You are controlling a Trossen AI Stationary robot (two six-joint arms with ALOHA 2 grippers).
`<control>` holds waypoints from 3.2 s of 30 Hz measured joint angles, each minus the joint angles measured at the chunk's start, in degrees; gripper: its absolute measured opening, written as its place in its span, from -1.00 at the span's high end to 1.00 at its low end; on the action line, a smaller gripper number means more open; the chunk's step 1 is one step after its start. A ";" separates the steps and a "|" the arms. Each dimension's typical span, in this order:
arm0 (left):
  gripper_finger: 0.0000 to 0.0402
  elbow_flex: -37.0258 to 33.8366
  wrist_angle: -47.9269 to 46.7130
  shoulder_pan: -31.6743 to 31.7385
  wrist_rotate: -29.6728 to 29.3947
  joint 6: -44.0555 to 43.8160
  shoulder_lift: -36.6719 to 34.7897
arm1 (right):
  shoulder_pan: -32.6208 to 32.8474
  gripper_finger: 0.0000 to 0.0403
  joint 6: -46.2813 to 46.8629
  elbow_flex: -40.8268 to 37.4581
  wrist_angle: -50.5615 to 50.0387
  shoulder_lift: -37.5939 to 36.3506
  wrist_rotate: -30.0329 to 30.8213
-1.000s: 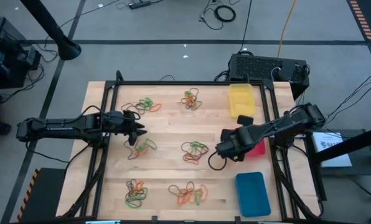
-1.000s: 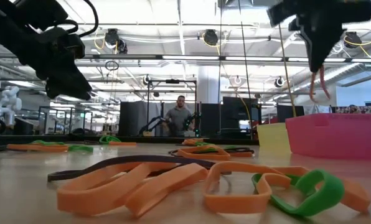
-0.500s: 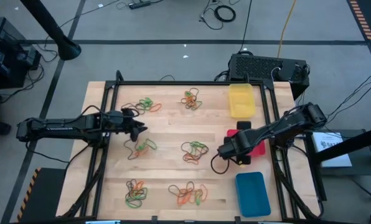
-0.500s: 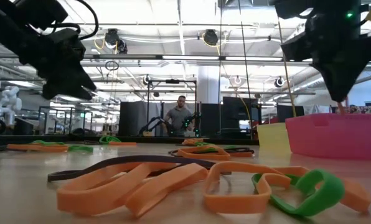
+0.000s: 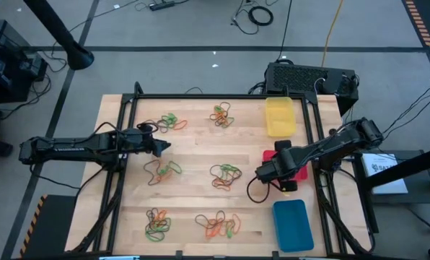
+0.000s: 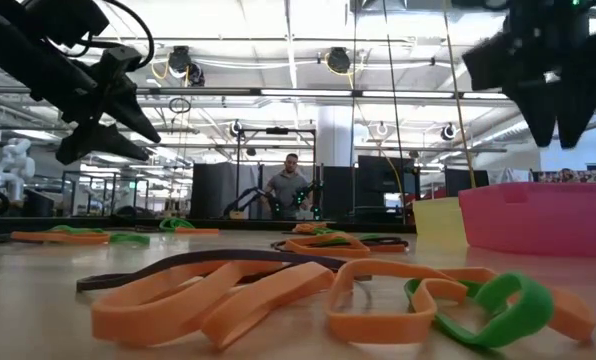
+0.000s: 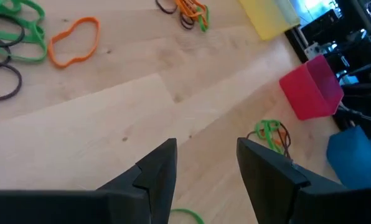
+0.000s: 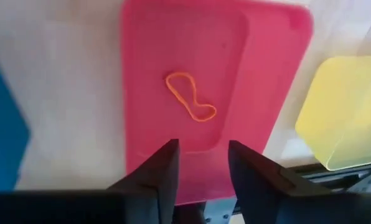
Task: Sort rubber bands into baskets
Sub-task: Put the orange rubber band into the red bin
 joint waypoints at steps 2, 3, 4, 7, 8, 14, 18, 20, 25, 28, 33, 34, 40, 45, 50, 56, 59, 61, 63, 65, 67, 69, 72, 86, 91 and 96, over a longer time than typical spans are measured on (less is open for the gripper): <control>0.13 0.00 -0.01 0.00 -0.14 1.62 0.00 | -0.03 0.30 1.78 2.35 -0.04 -0.51 -0.88; 0.13 0.00 -0.05 0.00 -0.37 2.74 0.00 | -0.03 0.28 2.88 3.79 0.56 -0.61 -1.00; 0.13 0.00 -0.07 0.00 -0.64 4.21 0.00 | -0.03 0.28 3.95 5.27 1.73 -0.65 -0.94; 0.13 0.00 -0.12 0.02 -0.86 9.26 0.00 | -0.03 0.27 5.27 8.67 11.65 -0.69 -0.30; 0.13 0.00 -0.17 0.02 -0.84 10.82 0.00 | -0.02 0.27 5.01 9.01 16.69 -0.69 0.49; 0.13 0.00 -0.73 0.02 -0.61 16.63 0.00 | -2.57 0.30 7.01 9.13 47.97 0.26 15.66; 0.13 0.00 -0.58 0.02 -0.43 20.02 0.00 | -10.25 0.36 16.33 9.10 54.42 1.46 19.53; 0.13 0.00 -0.56 0.02 0.22 21.17 0.00 | -14.78 0.38 20.47 9.13 55.33 2.39 17.72; 0.13 0.00 -0.56 -0.02 3.97 22.94 0.00 | -25.54 0.38 27.75 9.08 57.52 6.82 13.28; 0.13 0.00 -0.58 -0.02 4.47 22.86 0.00 | -30.46 0.37 26.72 9.08 62.64 10.49 8.85; 0.13 0.00 -0.54 0.02 2.33 21.72 0.00 | -37.11 0.33 26.17 9.04 66.70 17.75 2.00; 0.13 0.00 -0.55 0.04 1.97 20.92 0.00 | -38.31 0.32 26.29 9.02 67.16 18.91 0.42; 0.13 0.00 -0.55 0.02 0.29 18.85 0.00 | -41.63 0.29 24.98 9.02 67.27 23.73 -4.21; 0.13 0.00 -0.56 0.02 -3.79 16.65 0.00 | -42.11 0.29 23.02 9.04 67.37 25.54 -3.91; 0.13 0.00 -0.56 0.02 -6.11 14.81 0.00 | -42.17 0.29 20.98 9.02 67.62 26.57 -1.10; 0.13 0.00 -0.56 0.02 -6.18 14.81 0.00 | -43.62 0.29 20.70 9.08 67.15 28.17 -3.46; 0.13 0.00 -0.56 0.02 -6.25 14.82 0.00 | -43.40 0.29 21.71 9.10 67.02 29.52 -4.23; 0.13 0.00 -0.58 0.02 -6.25 14.81 0.00 | -43.28 0.29 22.22 9.04 66.76 30.49 -4.33; 0.13 0.00 -0.79 0.02 -6.26 14.79 0.00 | -43.06 0.29 22.19 9.02 67.28 30.92 -4.22; 0.13 0.00 -1.04 0.02 -6.24 14.79 0.00 | -43.03 0.29 22.21 9.04 67.59 30.90 -4.08; 0.13 0.00 -1.04 0.02 -6.16 14.79 0.00 | -42.98 0.29 22.37 9.04 67.68 30.89 -3.96; 0.13 0.00 -1.04 0.02 -6.03 14.77 0.00 | -42.98 0.29 22.81 9.04 67.75 30.89 -3.93; 0.13 0.00 -1.04 0.02 -5.84 14.80 0.00 | -42.98 0.30 23.98 9.04 67.83 30.89 -3.93; 0.13 0.00 -1.04 0.02 -5.63 14.84 0.00 | -42.98 0.93 24.52 9.04 67.59 30.48 -4.70; 0.13 0.00 -1.06 0.02 -5.09 14.87 0.00 | -42.85 0.96 23.10 12.33 64.26 30.07 -6.76; 0.13 0.00 -1.33 0.02 -4.84 15.29 0.00 | -42.54 0.99 18.39 20.06 60.25 29.67 -6.69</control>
